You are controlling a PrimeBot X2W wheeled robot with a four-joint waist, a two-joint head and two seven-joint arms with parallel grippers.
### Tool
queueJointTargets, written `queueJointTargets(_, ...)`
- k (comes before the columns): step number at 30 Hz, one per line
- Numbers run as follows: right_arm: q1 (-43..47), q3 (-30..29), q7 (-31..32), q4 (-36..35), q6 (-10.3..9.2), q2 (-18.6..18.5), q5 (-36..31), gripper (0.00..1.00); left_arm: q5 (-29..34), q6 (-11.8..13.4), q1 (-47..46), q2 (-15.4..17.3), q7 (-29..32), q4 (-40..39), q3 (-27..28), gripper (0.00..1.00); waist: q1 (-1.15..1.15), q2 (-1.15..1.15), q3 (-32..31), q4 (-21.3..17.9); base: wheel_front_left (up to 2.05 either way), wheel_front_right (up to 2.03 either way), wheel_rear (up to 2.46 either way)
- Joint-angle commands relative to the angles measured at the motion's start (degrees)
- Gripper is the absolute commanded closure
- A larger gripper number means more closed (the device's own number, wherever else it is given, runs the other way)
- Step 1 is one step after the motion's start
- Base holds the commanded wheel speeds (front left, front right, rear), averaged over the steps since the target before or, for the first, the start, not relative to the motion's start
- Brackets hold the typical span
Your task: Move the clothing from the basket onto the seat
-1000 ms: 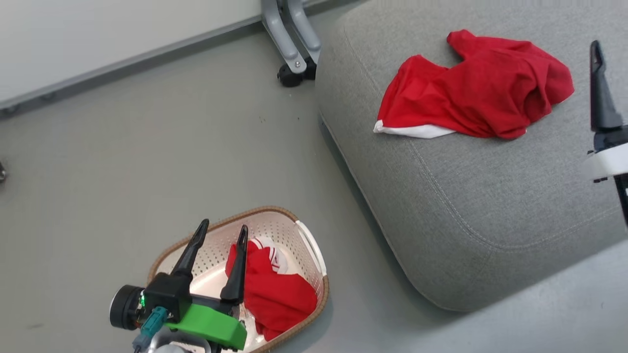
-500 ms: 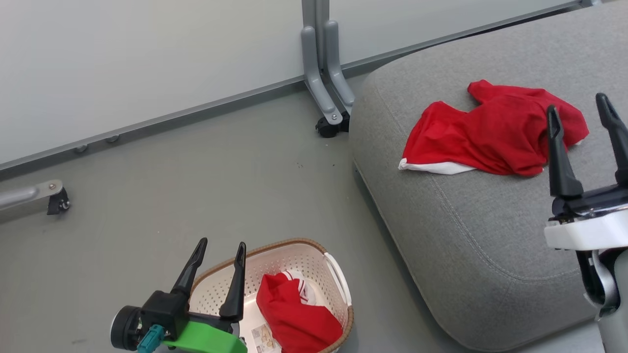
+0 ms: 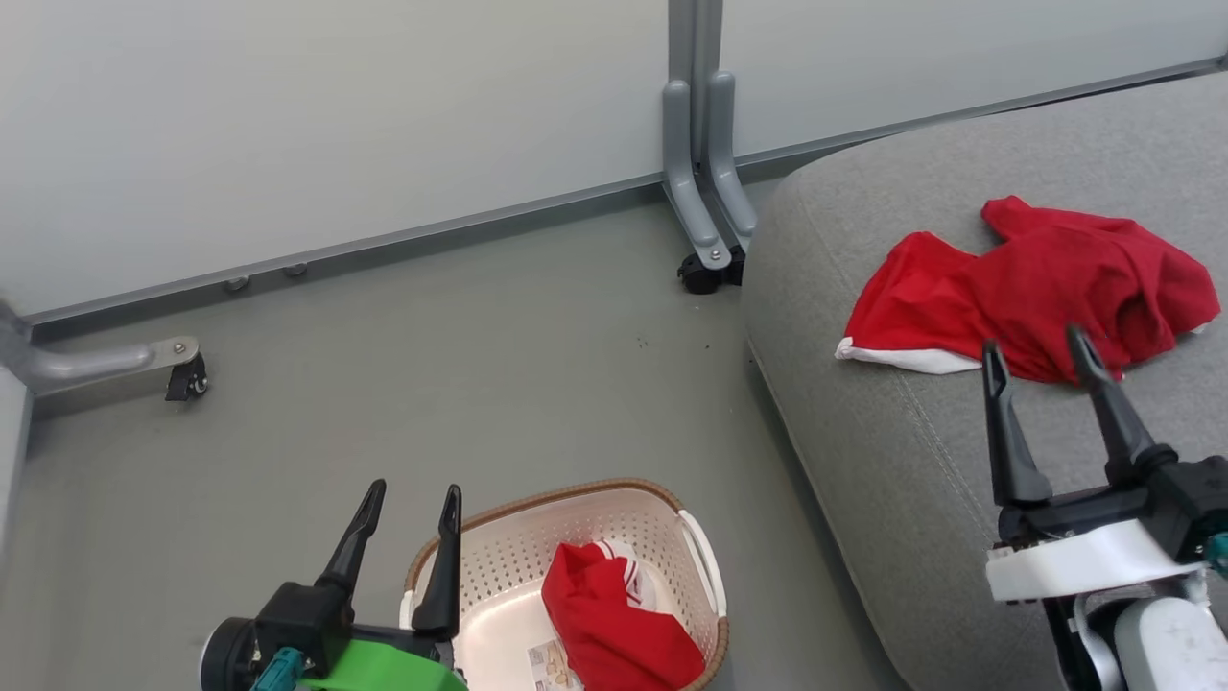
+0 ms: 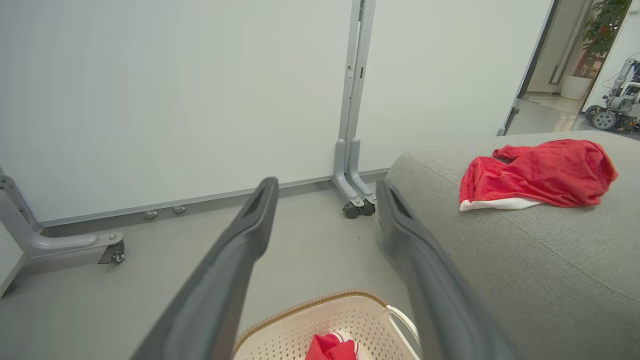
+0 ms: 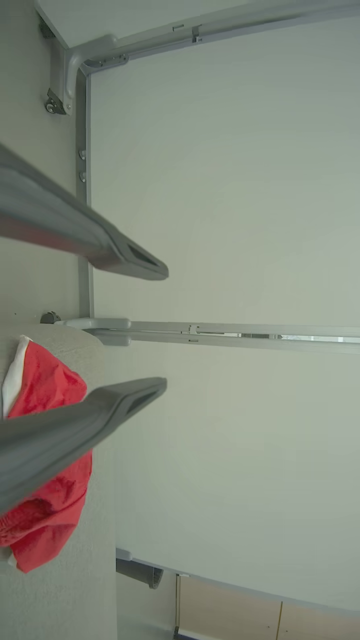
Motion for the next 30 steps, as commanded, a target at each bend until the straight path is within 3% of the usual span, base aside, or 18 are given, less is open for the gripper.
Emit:
queueJointTargets(1,1.1,0.7,-0.2,0.6,-0.10,0.3,-0.4,0.00,-0.1,0.1,1.1,0.1,0.0,0.2,0.5,0.00,0.00,0.00,-0.6,2.1,0.00,0.00,0.00)
queueJointTargets(19,4.4,3.2,-0.2,11.7,-0.10,3.2,0.8,0.00,-1.3,2.1,2.7,0.1,0.0,1.7,4.3,0.00,0.00,0.00,-2.6,13.7,0.00,0.00,0.00)
queueJointTargets(30,4.1,3.1,-0.2,14.2,-0.10,4.3,2.2,0.00,-1.4,2.9,2.9,0.1,0.0,2.5,5.2,0.00,0.00,0.00,-2.7,15.3,0.00,0.00,0.00)
